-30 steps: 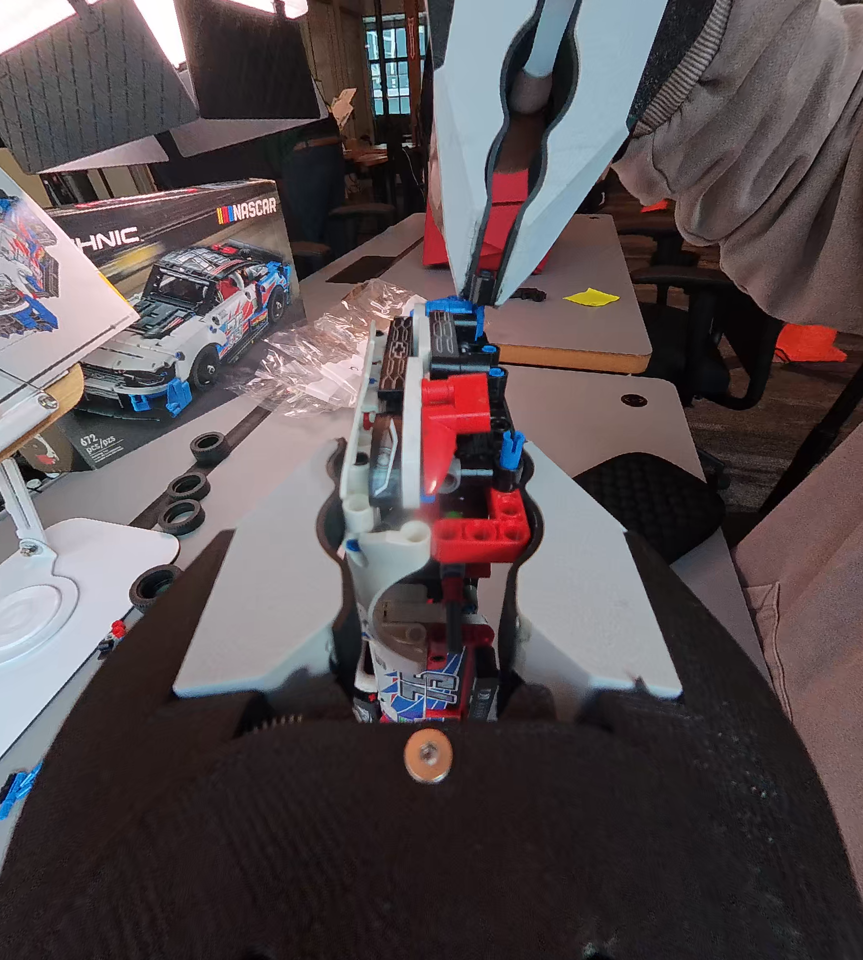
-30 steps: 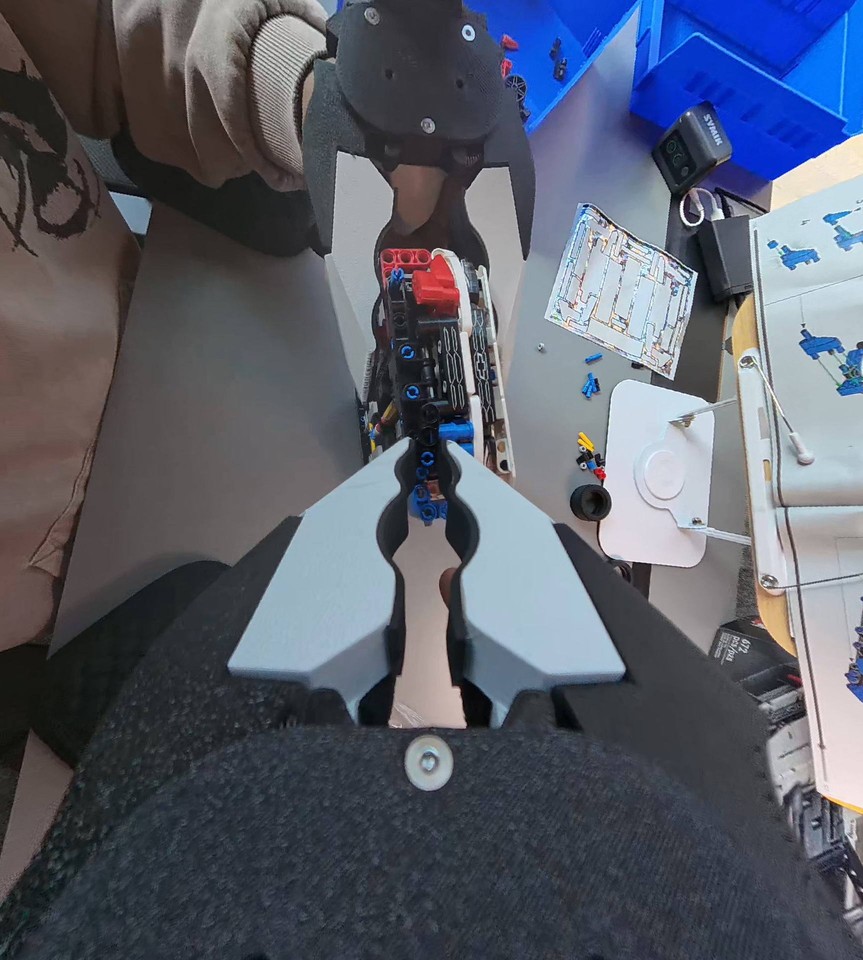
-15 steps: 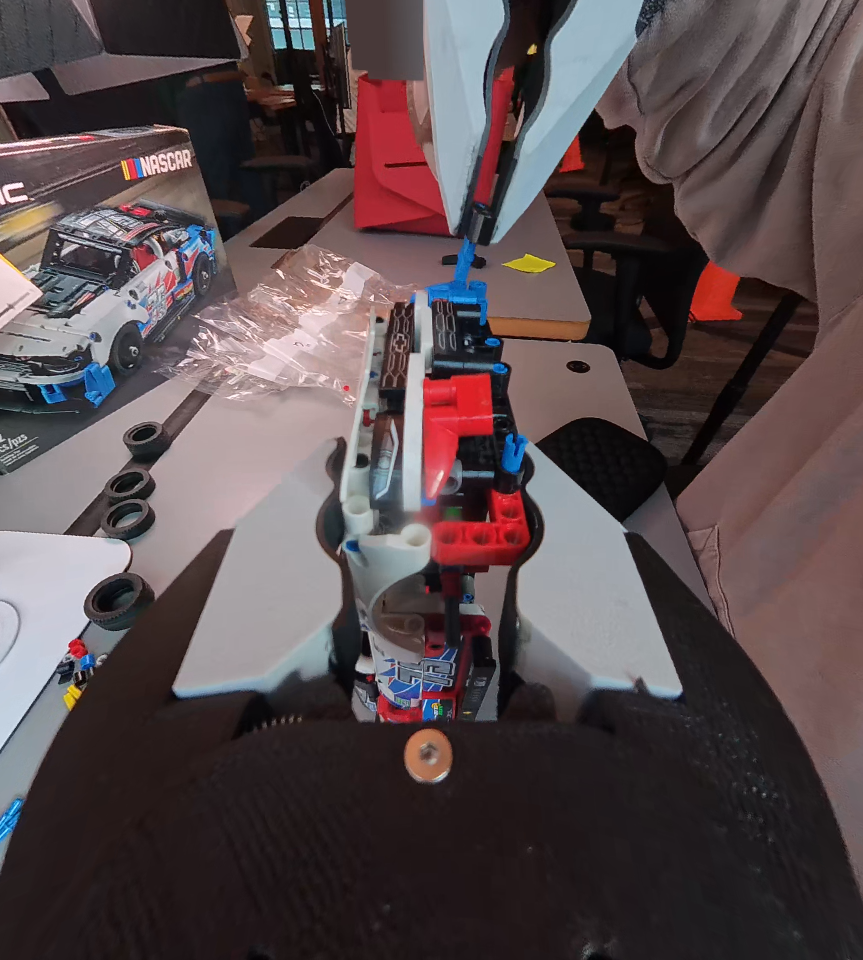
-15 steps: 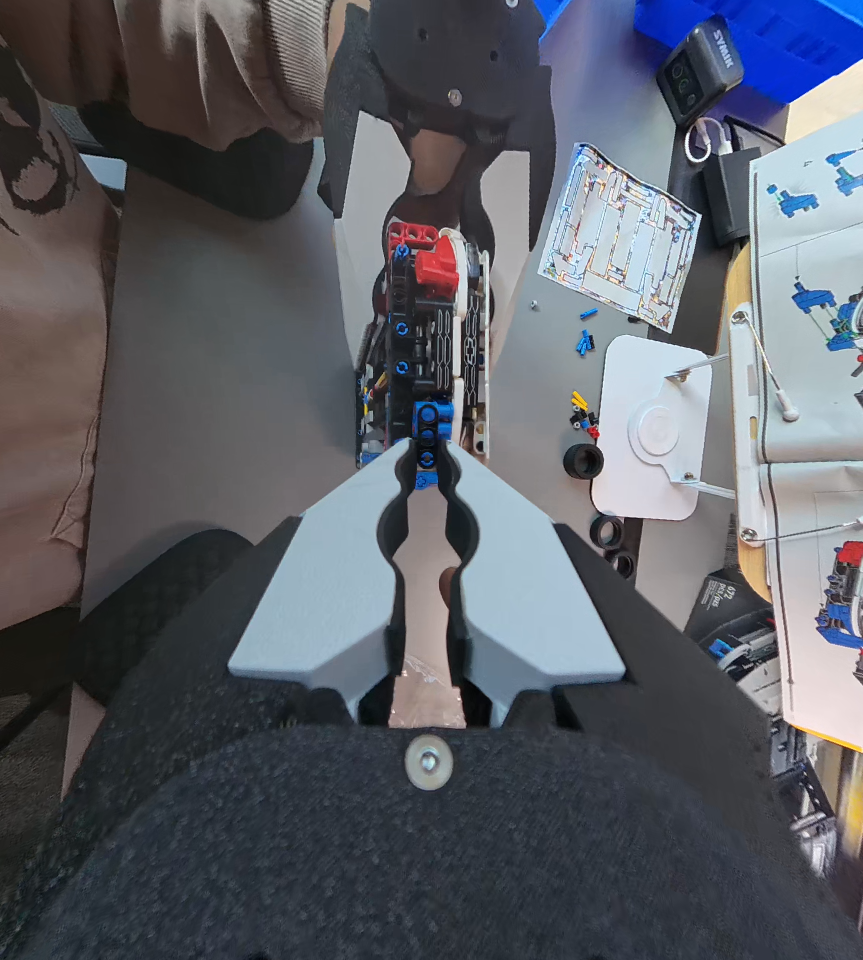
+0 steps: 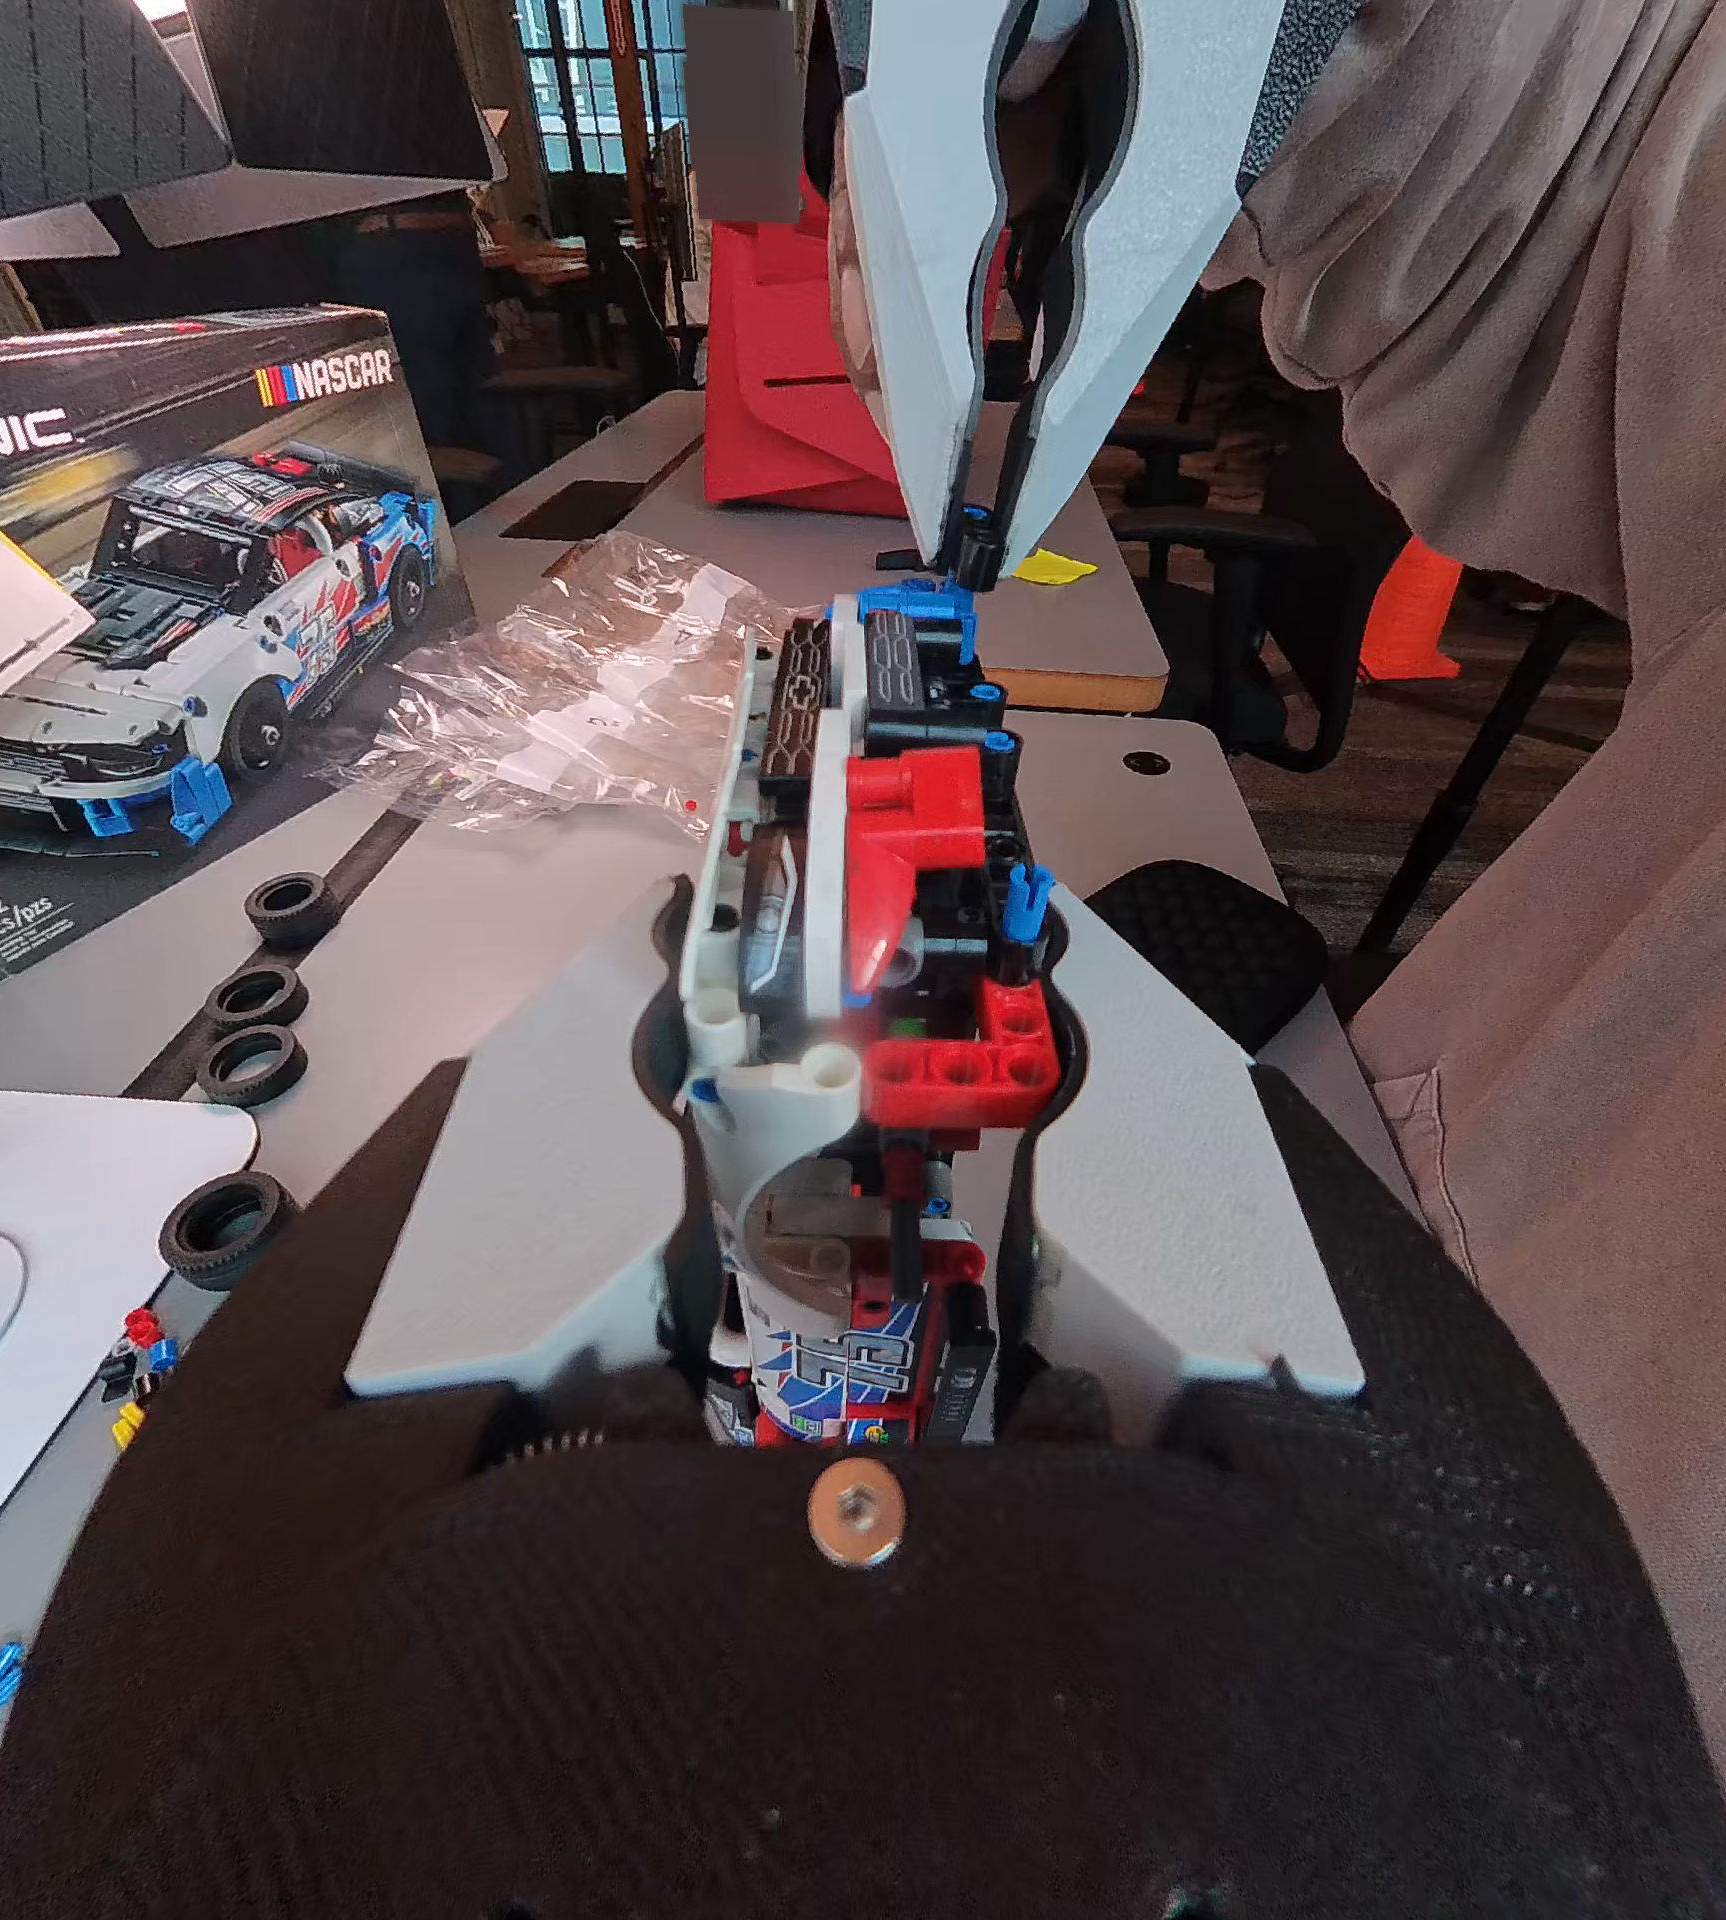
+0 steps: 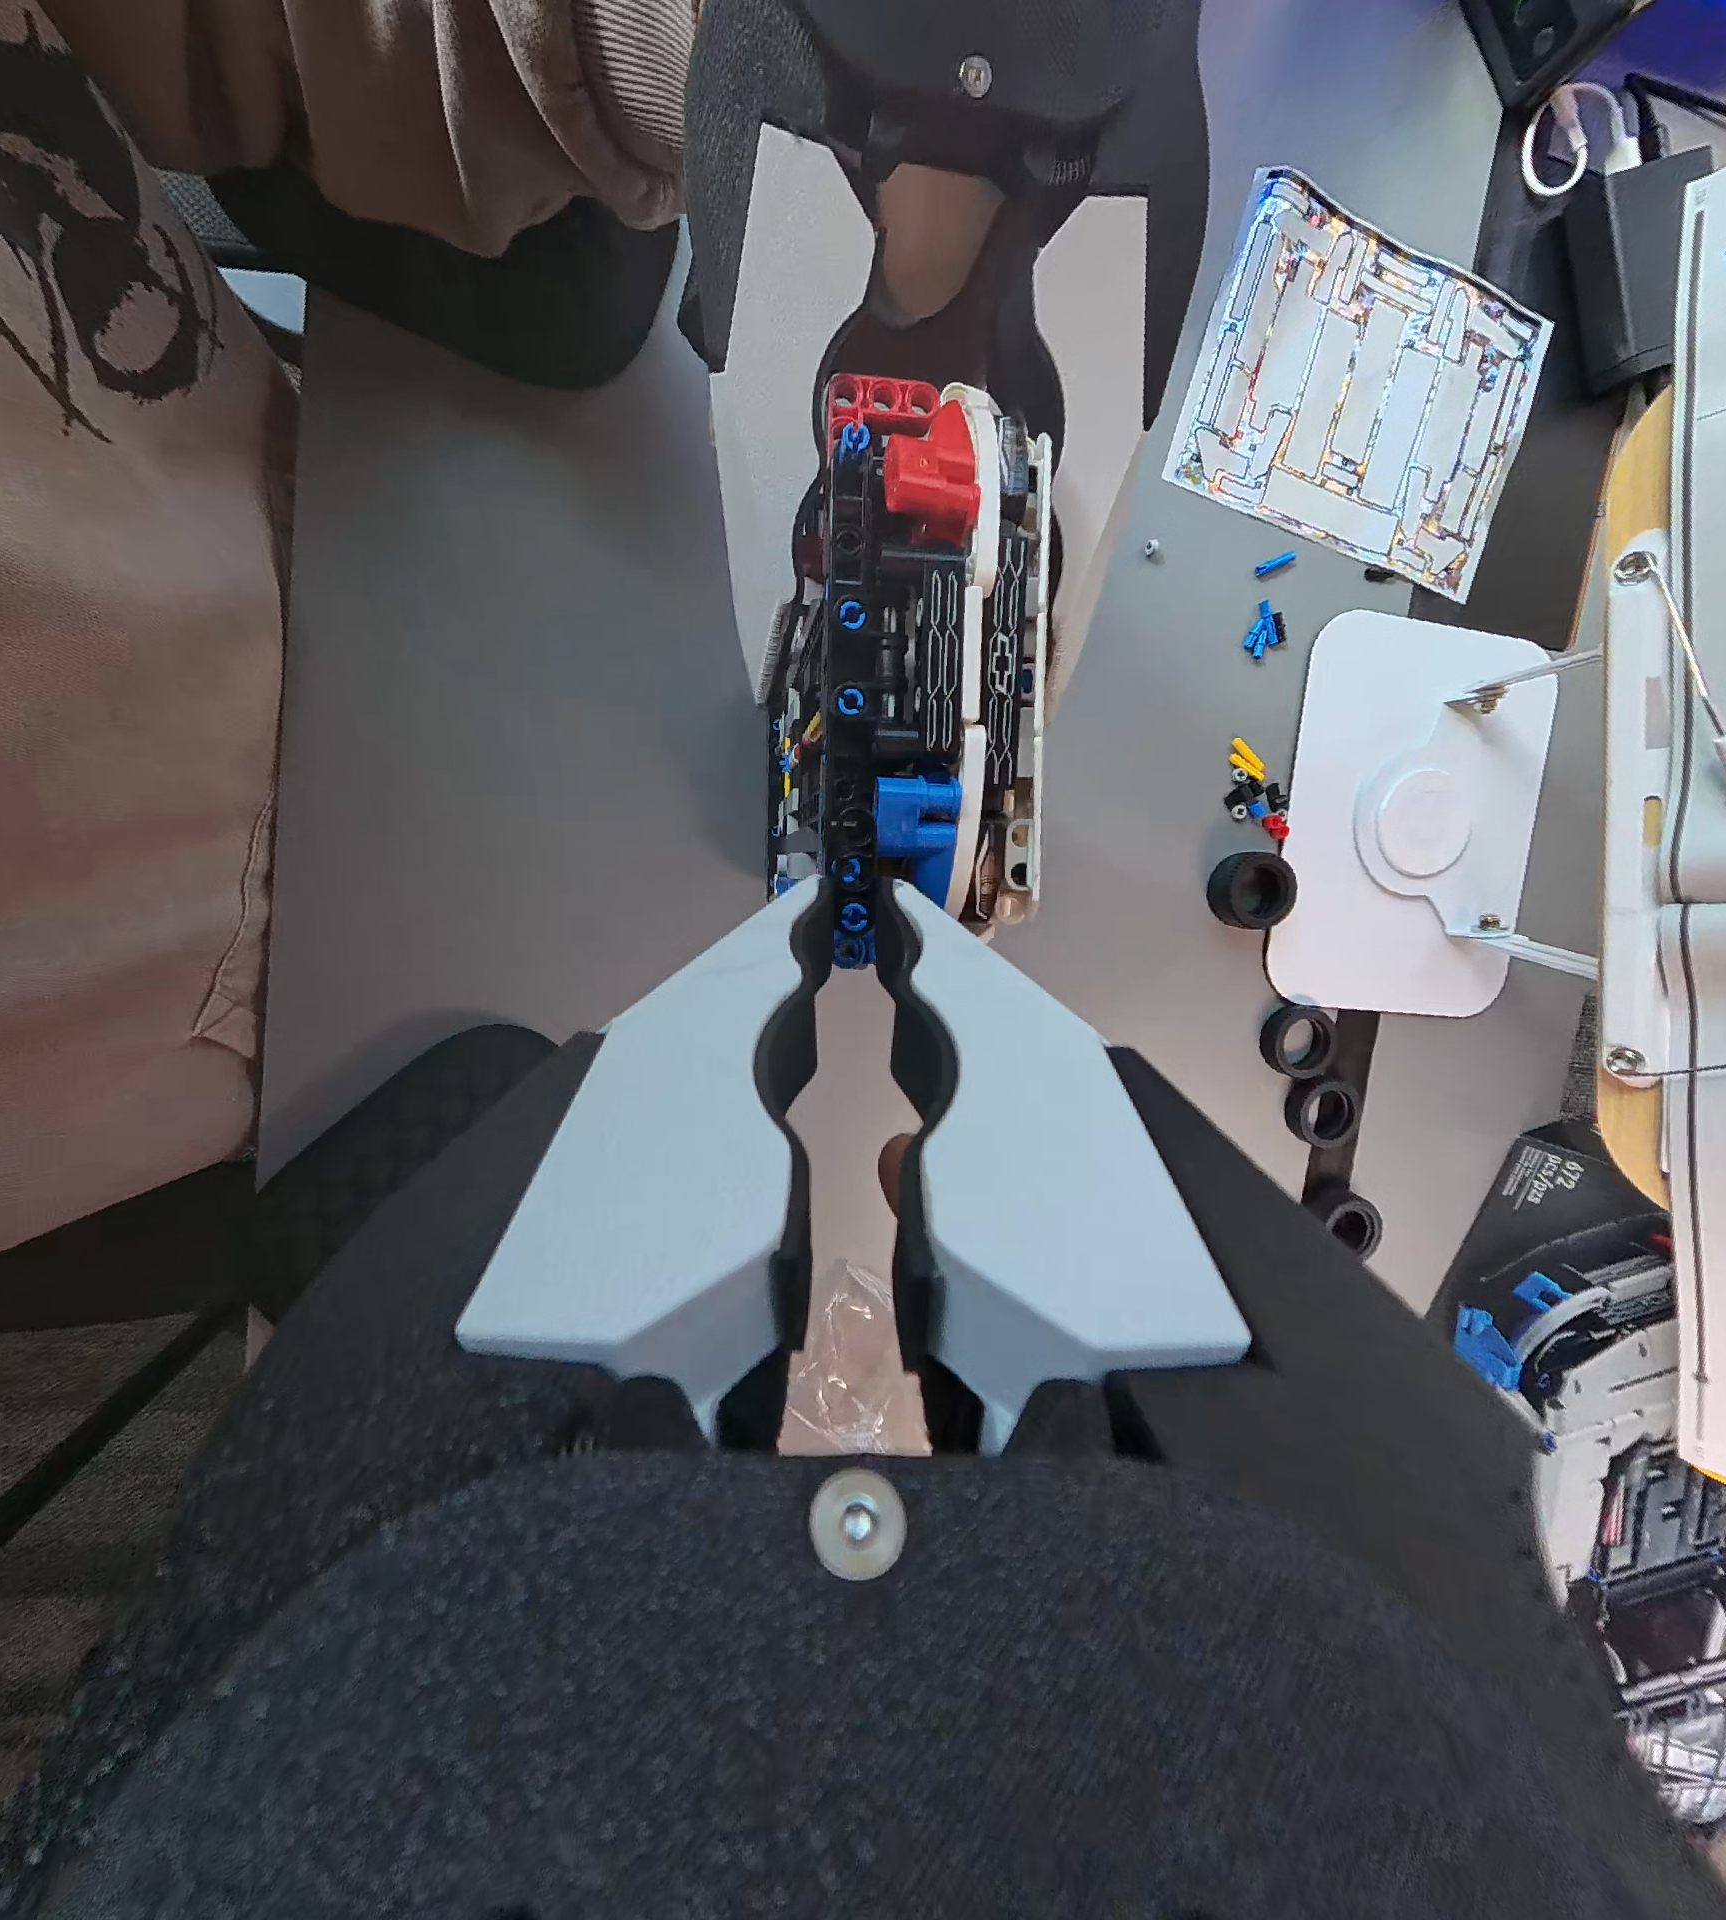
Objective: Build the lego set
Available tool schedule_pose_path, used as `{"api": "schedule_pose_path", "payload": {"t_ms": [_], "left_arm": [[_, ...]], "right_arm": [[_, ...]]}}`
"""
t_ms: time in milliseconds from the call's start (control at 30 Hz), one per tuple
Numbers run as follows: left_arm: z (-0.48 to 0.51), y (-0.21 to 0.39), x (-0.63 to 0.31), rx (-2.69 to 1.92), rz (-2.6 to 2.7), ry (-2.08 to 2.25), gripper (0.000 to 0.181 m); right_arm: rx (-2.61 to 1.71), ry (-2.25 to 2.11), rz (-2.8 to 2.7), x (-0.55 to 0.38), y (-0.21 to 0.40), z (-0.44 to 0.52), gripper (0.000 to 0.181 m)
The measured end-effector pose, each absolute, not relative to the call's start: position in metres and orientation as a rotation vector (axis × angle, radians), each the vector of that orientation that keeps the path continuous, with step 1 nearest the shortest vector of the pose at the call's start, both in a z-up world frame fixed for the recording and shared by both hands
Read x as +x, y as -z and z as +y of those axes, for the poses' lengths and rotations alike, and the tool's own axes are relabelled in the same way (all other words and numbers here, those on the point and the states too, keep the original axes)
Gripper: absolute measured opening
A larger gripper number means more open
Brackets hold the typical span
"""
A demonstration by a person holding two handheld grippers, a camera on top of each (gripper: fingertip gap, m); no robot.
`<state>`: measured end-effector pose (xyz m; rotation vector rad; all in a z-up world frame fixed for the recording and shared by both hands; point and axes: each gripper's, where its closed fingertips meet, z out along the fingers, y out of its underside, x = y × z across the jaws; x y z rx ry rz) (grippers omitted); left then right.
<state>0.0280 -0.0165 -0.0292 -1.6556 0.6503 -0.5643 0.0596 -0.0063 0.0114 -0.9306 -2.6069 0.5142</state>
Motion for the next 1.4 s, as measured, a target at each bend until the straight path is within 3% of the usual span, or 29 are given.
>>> {"api": "schedule_pose_path", "payload": {"t_ms": [700,1000,1400], "left_arm": [[-0.012,0.026,0.027,-1.602,0.598,0.545,0.062],[-0.013,0.026,0.019,-1.593,0.564,0.562,0.062],[-0.014,0.026,0.026,-1.586,0.587,0.553,0.062]], "right_arm": [[-1.197,-0.632,-2.525,0.057,-0.006,-0.006,0.005],[-1.267,-1.038,-2.313,0.051,-0.007,-0.004,0.006],[-1.131,-0.760,-2.480,0.059,-0.001,-0.006,0.005]]}}
